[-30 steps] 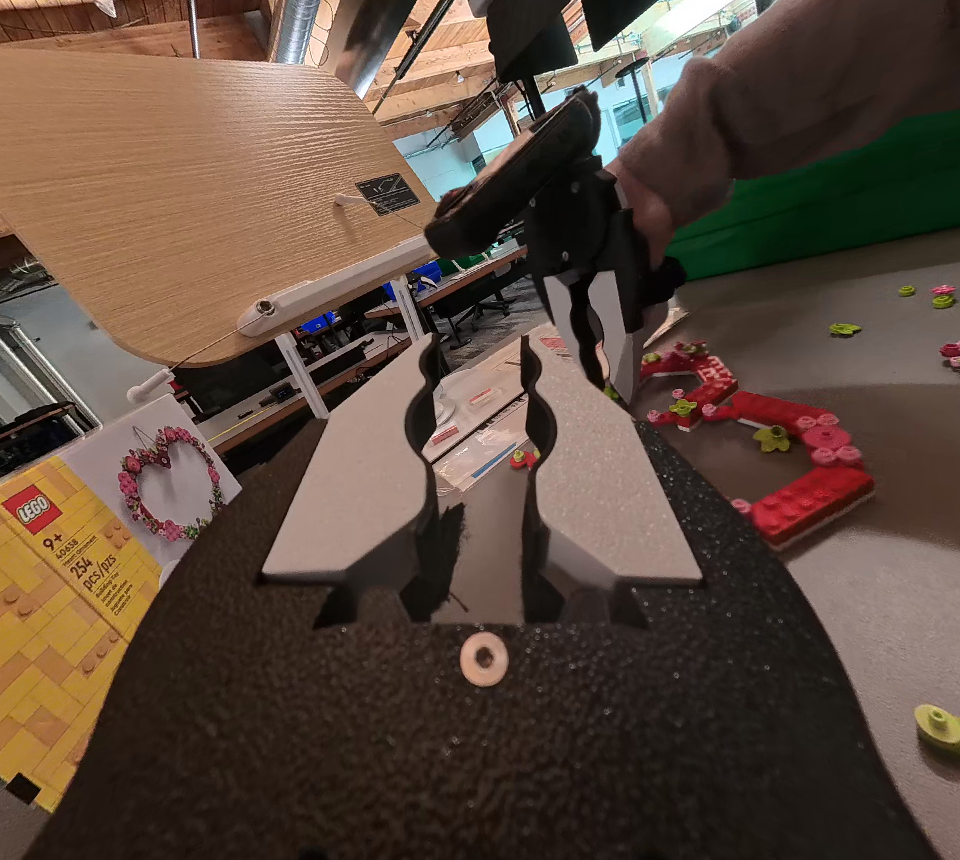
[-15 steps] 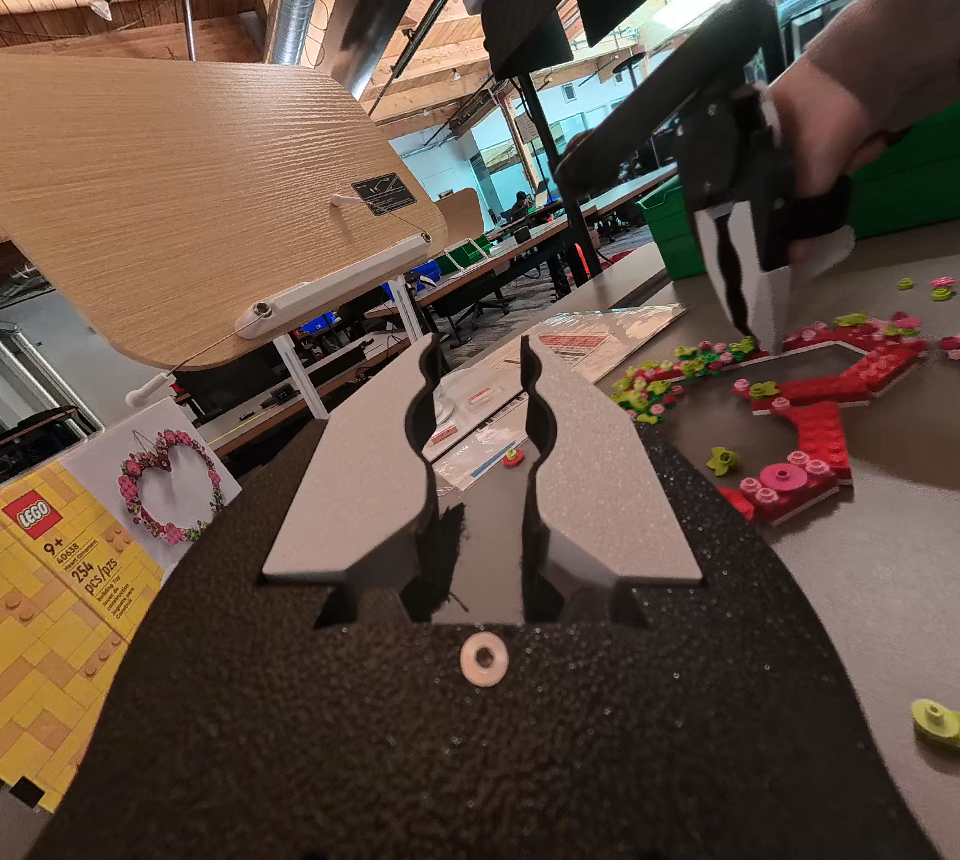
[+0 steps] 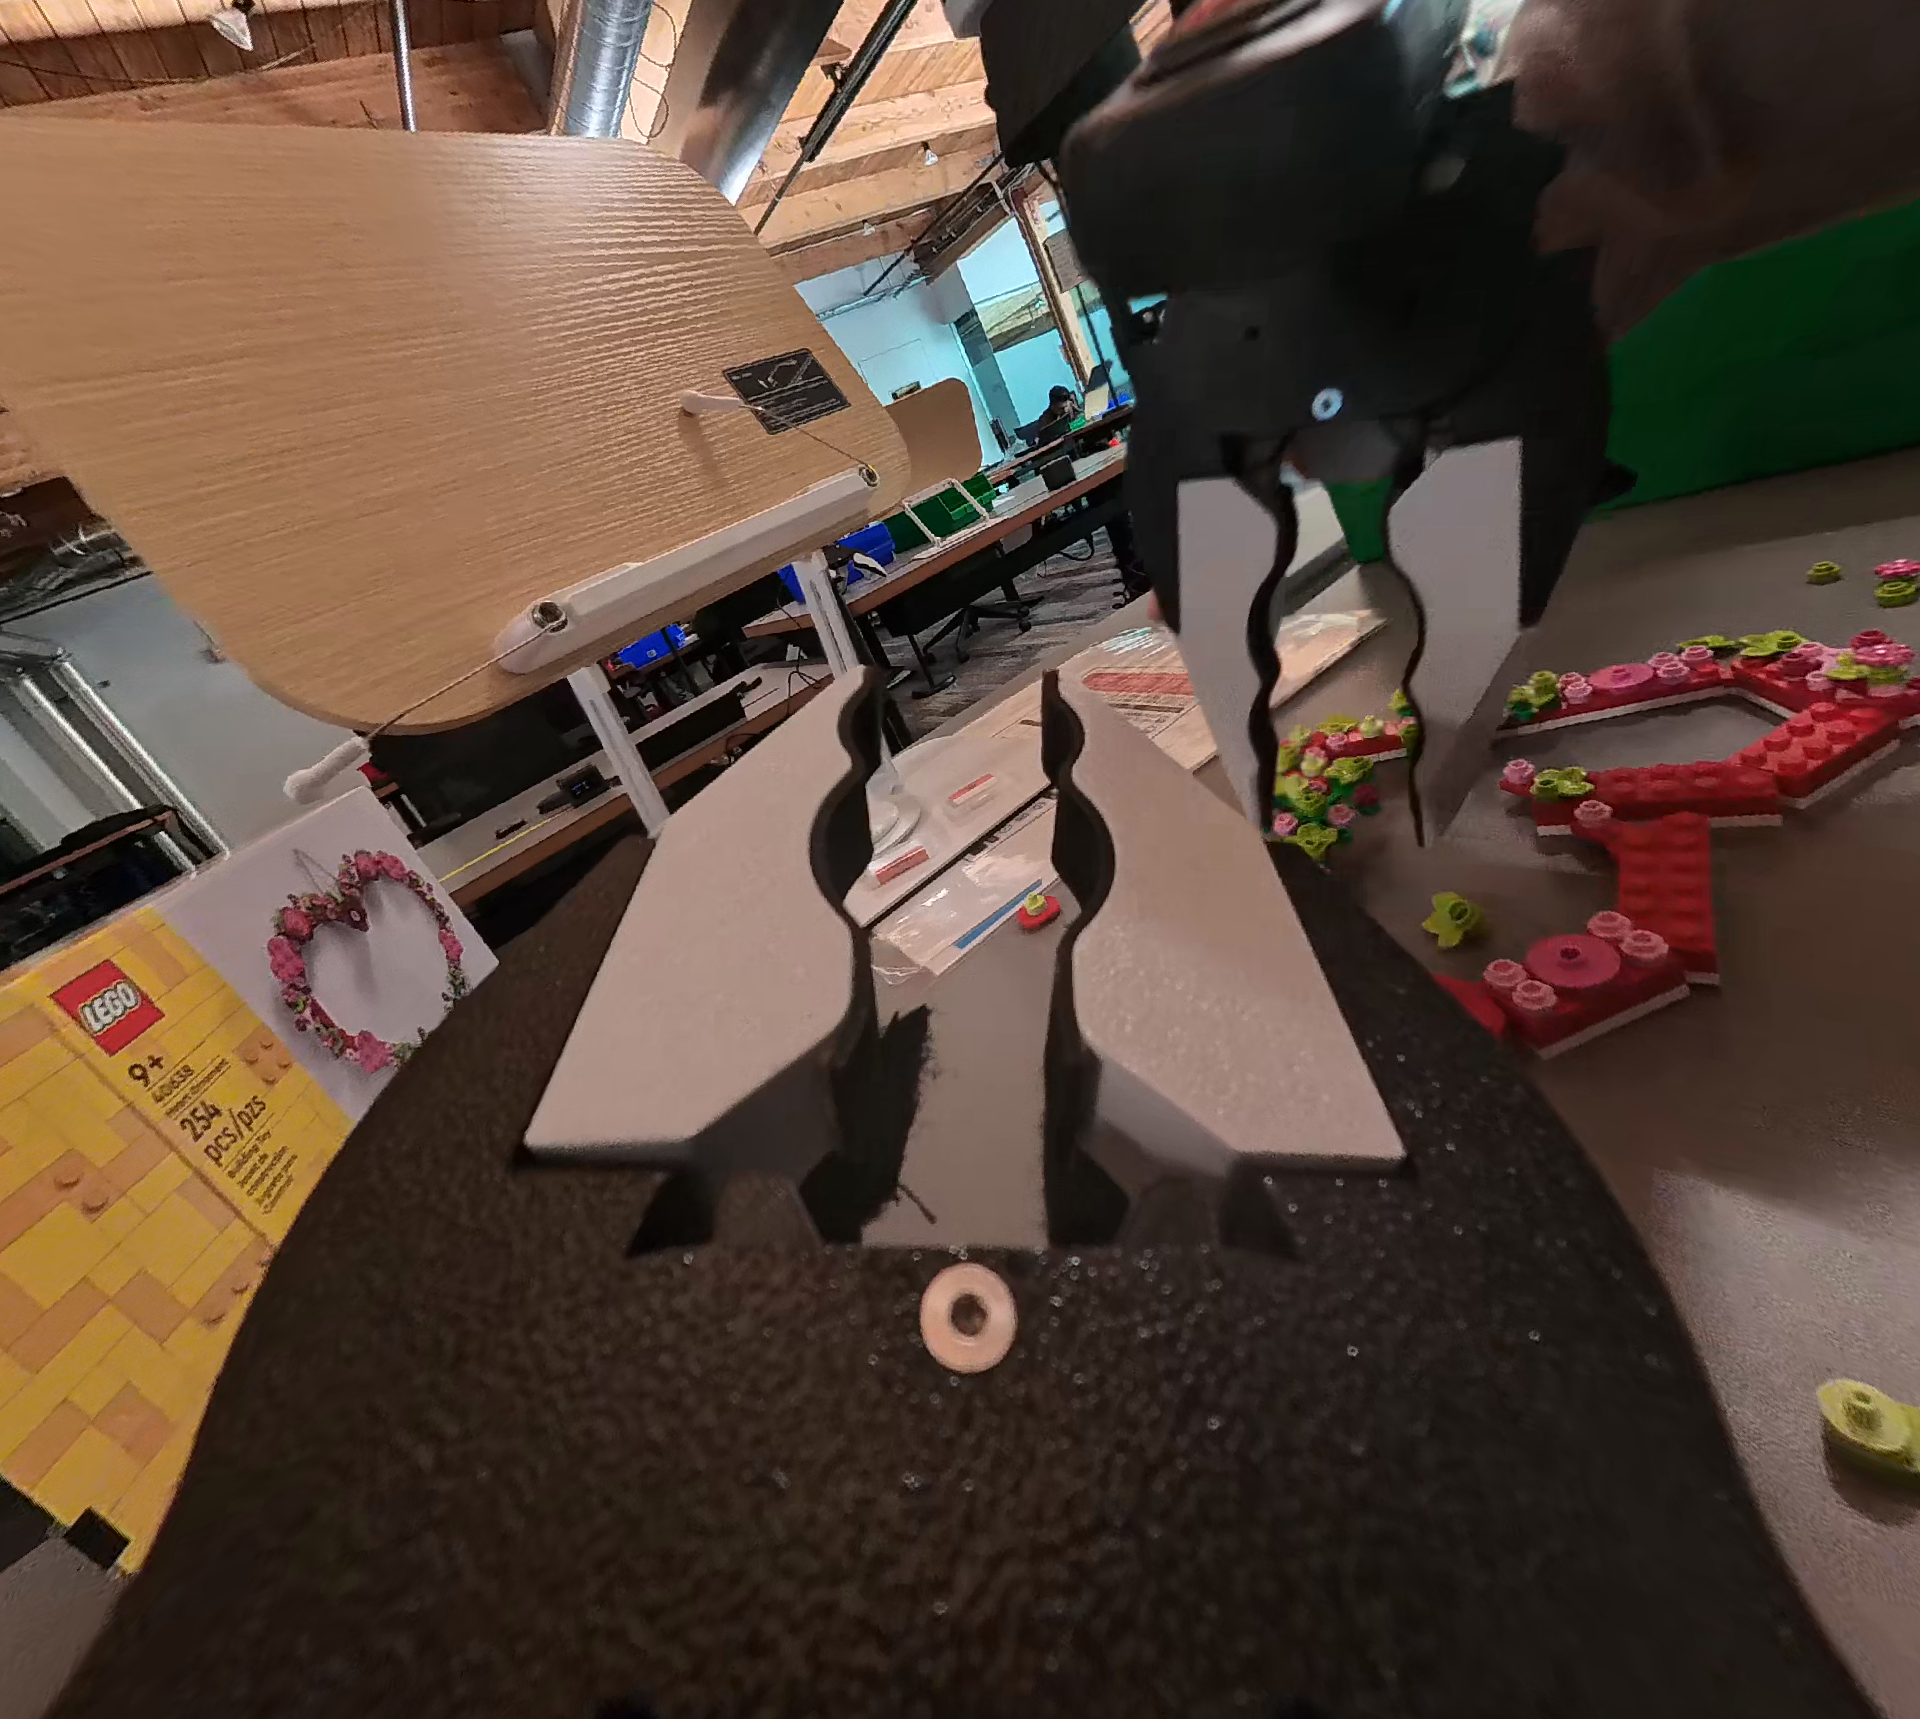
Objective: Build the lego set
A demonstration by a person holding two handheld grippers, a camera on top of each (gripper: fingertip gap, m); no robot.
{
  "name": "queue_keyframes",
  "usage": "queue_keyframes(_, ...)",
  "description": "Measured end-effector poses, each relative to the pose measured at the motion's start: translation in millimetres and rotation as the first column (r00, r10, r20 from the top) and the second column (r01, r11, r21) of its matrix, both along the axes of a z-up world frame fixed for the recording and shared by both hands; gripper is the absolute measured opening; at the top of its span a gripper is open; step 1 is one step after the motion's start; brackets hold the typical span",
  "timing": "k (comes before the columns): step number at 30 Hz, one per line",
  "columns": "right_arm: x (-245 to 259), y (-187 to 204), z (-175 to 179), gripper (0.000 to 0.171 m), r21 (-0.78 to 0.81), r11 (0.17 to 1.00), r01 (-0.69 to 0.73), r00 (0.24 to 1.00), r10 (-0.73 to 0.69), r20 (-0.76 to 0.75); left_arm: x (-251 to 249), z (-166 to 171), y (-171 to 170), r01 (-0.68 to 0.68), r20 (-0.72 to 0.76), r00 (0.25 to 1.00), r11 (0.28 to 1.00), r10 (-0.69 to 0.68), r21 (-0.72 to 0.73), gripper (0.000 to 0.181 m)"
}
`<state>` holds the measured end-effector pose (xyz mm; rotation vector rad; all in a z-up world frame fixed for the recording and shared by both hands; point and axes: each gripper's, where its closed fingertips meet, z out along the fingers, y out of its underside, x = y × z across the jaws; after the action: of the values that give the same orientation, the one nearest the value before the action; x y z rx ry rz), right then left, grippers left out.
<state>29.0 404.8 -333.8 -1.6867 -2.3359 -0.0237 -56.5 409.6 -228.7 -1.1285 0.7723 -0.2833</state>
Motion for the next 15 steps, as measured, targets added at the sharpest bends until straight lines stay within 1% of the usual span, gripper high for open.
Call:
queue_keyframes(3, -7.1, 2.8, -9.2, 0.034, -0.073, 0.997, -0.012, 0.999, 0.015, 0.044, -2.3, 1.2, 1.5, 0.0, 0.02, 1.0, 1.0, 0.0, -0.009, 0.029)
queue_keyframes(7, -3.4, 11.3, -18.3, 0.031, -0.107, 0.994, 0.003, 0.994, 0.009, 0.111, -1.5, 1.0, 2.1, 0.0, 0.015, 1.0, 1.0, 0.0, -0.007, 0.029)
queue_keyframes(9, -2.5, 11.0, -20.8, 0.022, -0.147, 0.988, 0.041, 0.992, -0.023, 0.126, -1.2, 0.7, 2.2, 0.0, 0.013, 1.0, 1.0, 0.0, -0.008, 0.029)
queue_keyframes(11, -2.8, 12.8, -21.2, 0.017, -0.174, 0.98, 0.092, 0.99, -0.072, 0.122, -1.7, 1.0, 2.7, -0.001, 0.017, 1.0, 1.0, 0.001, -0.008, 0.029)
queue_keyframes(13, -2.0, 15.7, -21.4, 0.017, -0.192, 0.97, 0.151, 0.985, -0.131, 0.115, -2.3, 1.1, 3.2, -0.001, 0.02, 1.0, 1.0, 0.001, -0.011, 0.029)
queue_keyframes(15, 0.1, 23.9, -21.1, 0.017, -0.176, 0.96, 0.217, 0.974, -0.202, 0.103, -2.3, 1.1, 3.4, -0.001, 0.02, 1.0, 1.0, 0.001, -0.012, 0.029)
